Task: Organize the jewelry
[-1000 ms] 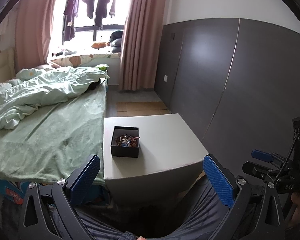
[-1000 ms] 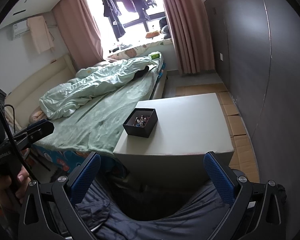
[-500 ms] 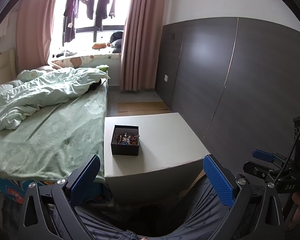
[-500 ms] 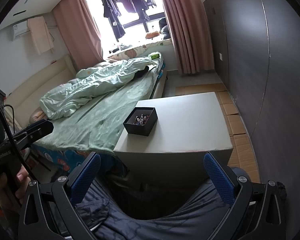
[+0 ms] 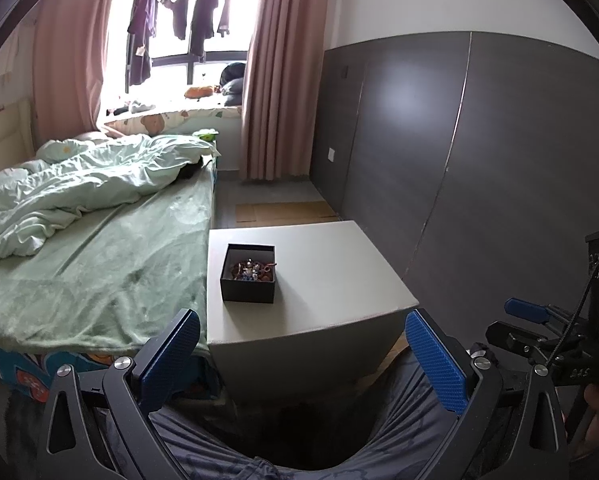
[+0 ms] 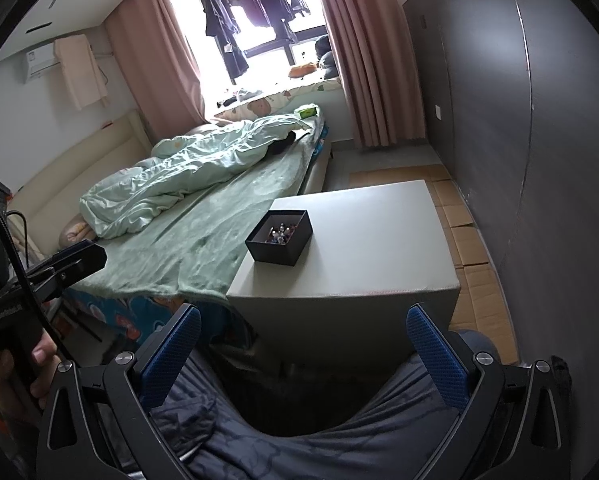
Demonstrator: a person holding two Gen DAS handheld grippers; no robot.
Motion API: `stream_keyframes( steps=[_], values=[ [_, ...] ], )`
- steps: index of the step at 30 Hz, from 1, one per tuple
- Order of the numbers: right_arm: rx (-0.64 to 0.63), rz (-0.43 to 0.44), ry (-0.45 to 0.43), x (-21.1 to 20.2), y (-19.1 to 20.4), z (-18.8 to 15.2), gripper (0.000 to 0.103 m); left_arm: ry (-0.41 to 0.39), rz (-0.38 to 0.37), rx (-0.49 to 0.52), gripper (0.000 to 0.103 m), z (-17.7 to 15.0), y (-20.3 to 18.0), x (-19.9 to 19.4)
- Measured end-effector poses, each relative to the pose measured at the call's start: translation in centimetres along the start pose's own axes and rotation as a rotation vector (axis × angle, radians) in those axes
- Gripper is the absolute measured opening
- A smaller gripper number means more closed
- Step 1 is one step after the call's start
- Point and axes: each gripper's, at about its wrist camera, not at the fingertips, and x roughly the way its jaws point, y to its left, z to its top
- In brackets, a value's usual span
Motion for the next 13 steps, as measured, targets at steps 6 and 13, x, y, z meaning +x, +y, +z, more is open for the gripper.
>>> stream_keyframes(
  steps=[6, 13],
  values=[
    [0.003, -0.003, 0.007, -0.24, 0.35, -0.45, 0.103, -0.005, -0.001, 0.001, 0.103, -0.76, -0.34, -0.70],
    [0.002, -0.003, 0.004, -0.33, 0.71, -0.99, 0.103, -0.012, 0.014, 0.009, 0.103, -1.02, -0.71, -1.09]
  ],
)
